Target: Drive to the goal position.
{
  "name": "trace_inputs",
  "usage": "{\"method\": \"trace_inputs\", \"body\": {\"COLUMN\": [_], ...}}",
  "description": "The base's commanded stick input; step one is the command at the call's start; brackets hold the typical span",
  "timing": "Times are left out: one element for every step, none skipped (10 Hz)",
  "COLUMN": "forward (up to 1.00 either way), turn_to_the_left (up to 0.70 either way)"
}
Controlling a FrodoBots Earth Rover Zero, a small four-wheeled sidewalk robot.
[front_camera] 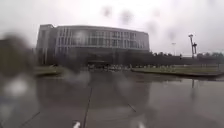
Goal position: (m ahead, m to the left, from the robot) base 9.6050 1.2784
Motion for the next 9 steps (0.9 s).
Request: {"method": "trace_inputs", "body": {"forward": [0.67, 0.67, 0.67, 0.67, 0.67, 0.67, 0.69, 0.69, 0.69], "turn_to_the_left": [0.01, 0.01, 0.11, 0.14, 0.14, 0.05, 0.01, 0.01, 0.01]}}
